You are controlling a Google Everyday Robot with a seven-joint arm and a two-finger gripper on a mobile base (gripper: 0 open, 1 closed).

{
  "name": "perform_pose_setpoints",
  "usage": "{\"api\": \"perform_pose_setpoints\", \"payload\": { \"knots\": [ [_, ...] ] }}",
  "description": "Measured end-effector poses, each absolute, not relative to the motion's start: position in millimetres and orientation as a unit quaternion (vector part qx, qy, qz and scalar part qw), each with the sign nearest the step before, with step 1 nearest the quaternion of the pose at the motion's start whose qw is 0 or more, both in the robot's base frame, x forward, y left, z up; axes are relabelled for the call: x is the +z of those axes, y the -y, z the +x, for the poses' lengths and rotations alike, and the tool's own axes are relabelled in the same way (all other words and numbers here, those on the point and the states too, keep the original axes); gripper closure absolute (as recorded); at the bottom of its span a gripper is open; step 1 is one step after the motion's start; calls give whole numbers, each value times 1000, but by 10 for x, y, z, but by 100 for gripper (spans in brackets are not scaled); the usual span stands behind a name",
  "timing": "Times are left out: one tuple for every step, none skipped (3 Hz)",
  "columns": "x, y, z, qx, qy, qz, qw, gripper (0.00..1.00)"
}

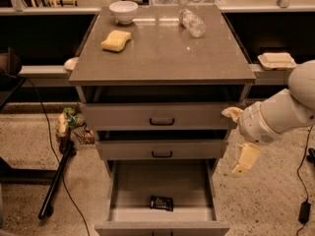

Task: Pick rxbar chocolate from bottom drawer and place on counter

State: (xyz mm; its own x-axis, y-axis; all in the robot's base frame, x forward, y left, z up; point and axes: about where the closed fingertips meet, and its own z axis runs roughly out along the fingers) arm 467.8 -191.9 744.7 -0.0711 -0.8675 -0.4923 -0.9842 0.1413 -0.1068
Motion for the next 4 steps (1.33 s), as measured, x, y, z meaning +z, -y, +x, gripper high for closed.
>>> {"api": "perform_pose_setpoints", "payload": {
  "knots": [
    [7331,1889,4673,135,-717,-647,221,0],
    [6871,1833,4621,135,-707,-660,215,0],
    [6306,1788,4632,136,-695,-670,223,0],
    [5851,1770,4687,148,-687,-668,245,0]
  ]
}}
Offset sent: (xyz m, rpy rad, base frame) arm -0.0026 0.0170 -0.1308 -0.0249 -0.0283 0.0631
